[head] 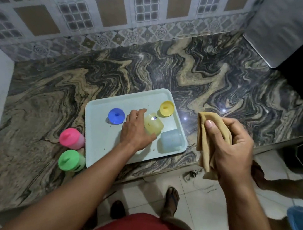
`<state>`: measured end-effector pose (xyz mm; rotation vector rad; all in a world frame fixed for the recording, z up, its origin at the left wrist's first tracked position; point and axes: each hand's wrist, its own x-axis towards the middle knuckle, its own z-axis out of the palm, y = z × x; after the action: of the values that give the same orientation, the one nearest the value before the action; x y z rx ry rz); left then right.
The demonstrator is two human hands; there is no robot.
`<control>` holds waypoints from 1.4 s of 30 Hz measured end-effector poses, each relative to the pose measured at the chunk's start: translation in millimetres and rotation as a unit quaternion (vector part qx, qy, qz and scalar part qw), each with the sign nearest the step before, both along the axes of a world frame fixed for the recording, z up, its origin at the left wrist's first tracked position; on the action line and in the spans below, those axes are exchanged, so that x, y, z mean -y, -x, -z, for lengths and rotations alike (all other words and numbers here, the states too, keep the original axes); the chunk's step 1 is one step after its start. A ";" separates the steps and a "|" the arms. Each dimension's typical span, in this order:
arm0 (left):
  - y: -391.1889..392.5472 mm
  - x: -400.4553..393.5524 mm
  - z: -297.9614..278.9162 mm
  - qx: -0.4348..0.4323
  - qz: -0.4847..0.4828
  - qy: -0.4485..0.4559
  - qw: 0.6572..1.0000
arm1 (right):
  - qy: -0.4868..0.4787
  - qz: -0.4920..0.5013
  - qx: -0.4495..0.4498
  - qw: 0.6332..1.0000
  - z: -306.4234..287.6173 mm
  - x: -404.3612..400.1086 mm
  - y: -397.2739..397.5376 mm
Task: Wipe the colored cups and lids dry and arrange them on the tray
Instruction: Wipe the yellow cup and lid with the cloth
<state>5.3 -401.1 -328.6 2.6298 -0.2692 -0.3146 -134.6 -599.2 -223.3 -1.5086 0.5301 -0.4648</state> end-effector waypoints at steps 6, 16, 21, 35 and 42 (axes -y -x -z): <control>-7.7 9.8 12.6 0.027 -0.004 0.035 0.999 | 0.009 -0.004 0.009 1.000 7.3 5.4 -1.4; 22.5 -23.4 -76.7 0.171 -0.032 0.245 0.954 | 0.077 -0.063 0.058 0.993 -16.2 -27.4 -15.3; 49.5 -40.1 -128.5 0.238 -0.048 0.256 0.936 | 0.217 -0.106 0.139 0.960 -29.7 -56.6 -23.0; 85.3 -52.9 -153.3 0.343 -0.100 0.269 0.895 | 0.301 -0.077 0.211 0.927 -62.4 -112.3 -46.9; 91.1 -57.5 -149.3 0.362 -0.124 0.266 0.885 | 0.175 -0.090 0.190 0.962 -62.2 -111.9 -50.8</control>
<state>-85.8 -343.7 -179.4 2.0815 -0.2088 0.7483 -83.8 -487.2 -161.0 -1.7294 0.0054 -0.7137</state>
